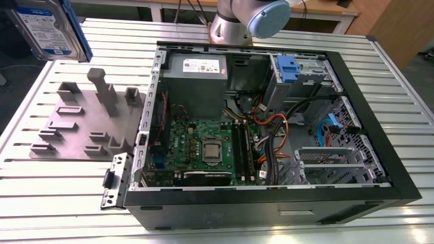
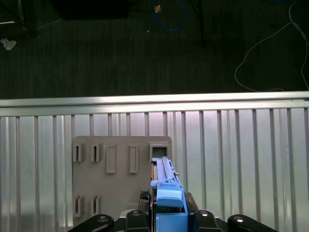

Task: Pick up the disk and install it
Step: 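Pick up the disk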

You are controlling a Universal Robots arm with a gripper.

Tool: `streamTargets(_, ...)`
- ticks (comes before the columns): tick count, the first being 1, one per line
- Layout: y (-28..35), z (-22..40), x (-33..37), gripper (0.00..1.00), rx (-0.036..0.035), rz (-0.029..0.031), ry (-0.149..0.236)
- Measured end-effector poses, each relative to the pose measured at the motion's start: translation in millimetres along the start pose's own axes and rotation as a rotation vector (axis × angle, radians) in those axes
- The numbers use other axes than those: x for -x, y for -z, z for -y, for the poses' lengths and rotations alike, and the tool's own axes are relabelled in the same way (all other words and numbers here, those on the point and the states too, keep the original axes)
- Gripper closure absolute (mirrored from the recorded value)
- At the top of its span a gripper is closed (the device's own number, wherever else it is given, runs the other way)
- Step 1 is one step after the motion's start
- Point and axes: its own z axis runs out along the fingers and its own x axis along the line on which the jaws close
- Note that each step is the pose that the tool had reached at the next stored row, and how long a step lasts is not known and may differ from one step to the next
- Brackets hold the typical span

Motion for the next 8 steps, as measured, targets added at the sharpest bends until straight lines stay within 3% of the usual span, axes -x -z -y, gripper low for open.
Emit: streamTargets(8,4.0,-0.1,0.1,0.64,0.0000,0.0000,0.000)
